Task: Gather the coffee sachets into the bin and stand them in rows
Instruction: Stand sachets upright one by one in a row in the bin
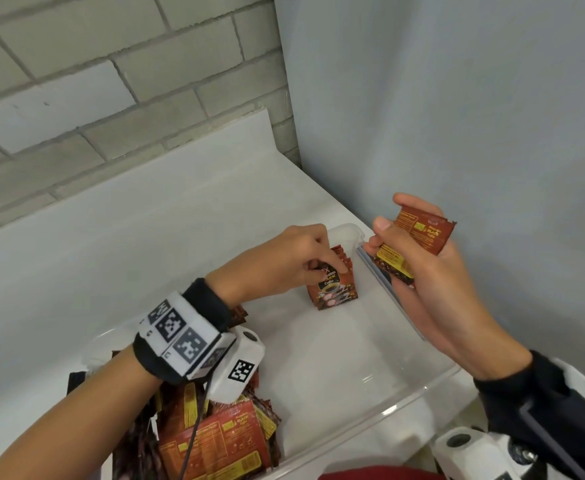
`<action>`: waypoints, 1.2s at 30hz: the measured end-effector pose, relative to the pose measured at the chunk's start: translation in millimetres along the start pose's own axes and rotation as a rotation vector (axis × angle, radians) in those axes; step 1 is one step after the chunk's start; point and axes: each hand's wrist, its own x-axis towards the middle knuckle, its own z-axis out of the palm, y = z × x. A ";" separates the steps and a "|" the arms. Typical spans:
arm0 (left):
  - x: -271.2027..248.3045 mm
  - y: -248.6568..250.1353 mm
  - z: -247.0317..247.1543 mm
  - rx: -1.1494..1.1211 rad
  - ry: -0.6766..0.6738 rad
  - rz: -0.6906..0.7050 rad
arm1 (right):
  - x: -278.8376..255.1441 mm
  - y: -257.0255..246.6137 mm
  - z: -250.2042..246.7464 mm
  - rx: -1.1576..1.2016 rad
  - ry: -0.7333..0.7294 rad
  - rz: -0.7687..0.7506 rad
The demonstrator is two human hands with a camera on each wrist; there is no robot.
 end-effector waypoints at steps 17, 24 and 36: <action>4.9 7.0 28.2 0.302 0.110 0.160 | -1.4 -1.5 0.4 0.030 0.009 0.004; 5.3 4.9 32.6 0.332 0.119 0.233 | -2.2 -1.8 0.8 0.037 0.010 0.025; 0.2 3.0 17.6 0.131 0.093 0.221 | -0.3 -5.6 -1.9 0.334 -0.060 0.156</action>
